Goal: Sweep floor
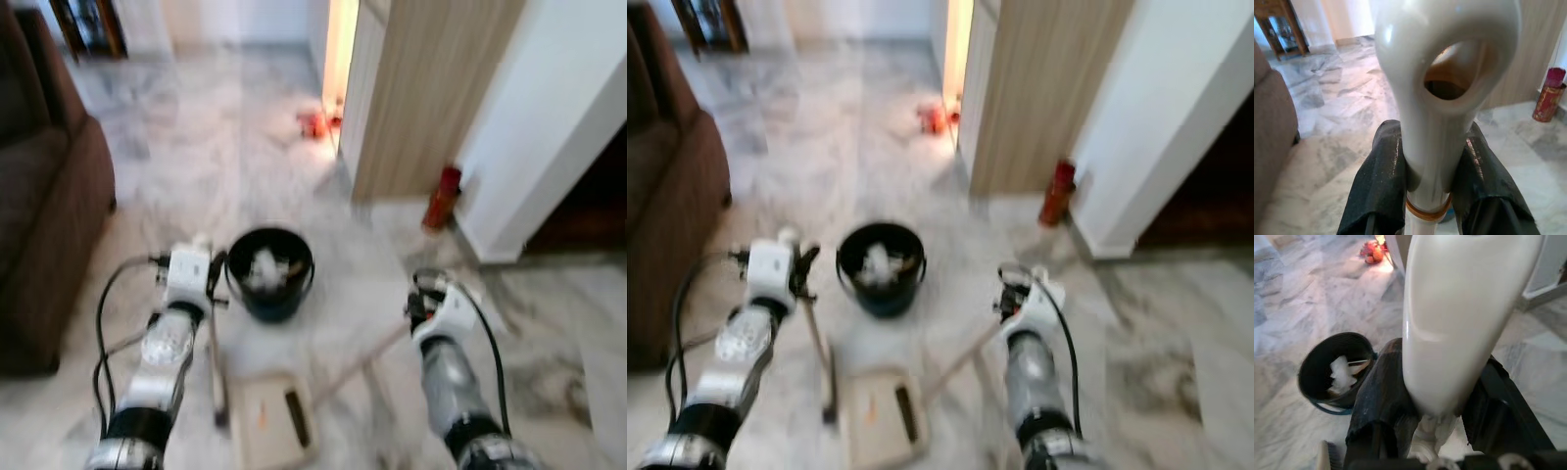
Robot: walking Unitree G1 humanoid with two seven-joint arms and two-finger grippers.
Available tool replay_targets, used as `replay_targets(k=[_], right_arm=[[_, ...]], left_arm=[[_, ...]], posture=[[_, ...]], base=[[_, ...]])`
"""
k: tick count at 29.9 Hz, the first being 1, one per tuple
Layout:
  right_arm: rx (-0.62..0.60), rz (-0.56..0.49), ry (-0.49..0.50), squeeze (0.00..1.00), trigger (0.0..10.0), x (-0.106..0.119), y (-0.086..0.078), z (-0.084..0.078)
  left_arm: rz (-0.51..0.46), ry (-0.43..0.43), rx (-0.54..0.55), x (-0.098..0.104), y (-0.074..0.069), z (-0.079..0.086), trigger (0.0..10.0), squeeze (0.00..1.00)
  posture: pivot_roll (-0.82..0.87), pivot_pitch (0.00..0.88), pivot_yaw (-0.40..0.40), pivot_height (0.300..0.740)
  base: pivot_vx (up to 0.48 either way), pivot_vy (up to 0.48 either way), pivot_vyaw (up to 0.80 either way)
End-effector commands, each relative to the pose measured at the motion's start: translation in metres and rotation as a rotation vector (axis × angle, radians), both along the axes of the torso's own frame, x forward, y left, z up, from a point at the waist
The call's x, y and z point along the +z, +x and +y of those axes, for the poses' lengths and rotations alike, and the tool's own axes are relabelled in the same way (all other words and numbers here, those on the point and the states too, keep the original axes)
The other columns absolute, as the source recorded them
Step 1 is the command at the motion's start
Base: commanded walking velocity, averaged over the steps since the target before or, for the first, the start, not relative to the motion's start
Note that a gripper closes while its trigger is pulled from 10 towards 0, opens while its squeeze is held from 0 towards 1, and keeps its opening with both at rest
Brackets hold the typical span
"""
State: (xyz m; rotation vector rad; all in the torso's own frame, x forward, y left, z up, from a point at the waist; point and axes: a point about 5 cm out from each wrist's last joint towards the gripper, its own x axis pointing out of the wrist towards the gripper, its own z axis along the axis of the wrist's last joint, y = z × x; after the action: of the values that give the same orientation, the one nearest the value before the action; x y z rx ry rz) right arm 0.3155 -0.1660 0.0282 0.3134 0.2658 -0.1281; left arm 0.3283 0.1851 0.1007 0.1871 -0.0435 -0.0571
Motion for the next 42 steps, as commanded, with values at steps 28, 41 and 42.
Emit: replay_targets(k=[28, 41, 42], right_arm=[[-0.032, -0.246, -0.04, 0.0, 10.0, 0.062, 0.02, -0.009], [0.036, -0.232, -0.107, 0.0, 10.0, 0.093, -0.003, -0.015], [0.037, -0.237, -0.108, 0.0, 10.0, 0.096, -0.004, -0.015]], left_arm=[[-0.018, 0.046, 0.012, -0.001, -0.005, 0.009, 10.0, 0.0], [-0.012, 0.043, 0.012, -0.003, -0.005, 0.009, 10.0, 0.0], [-0.011, 0.043, 0.012, -0.003, -0.005, 0.008, 10.0, 0.0]], posture=[[-0.05, 0.07, -0.071, 0.74], [-0.07, 0.071, -0.074, 0.74], [-0.07, 0.071, -0.074, 0.74]], base=[[0.088, 0.0, 0.0], [0.0, 0.0, 0.0], [0.0, 0.0, 0.0]])
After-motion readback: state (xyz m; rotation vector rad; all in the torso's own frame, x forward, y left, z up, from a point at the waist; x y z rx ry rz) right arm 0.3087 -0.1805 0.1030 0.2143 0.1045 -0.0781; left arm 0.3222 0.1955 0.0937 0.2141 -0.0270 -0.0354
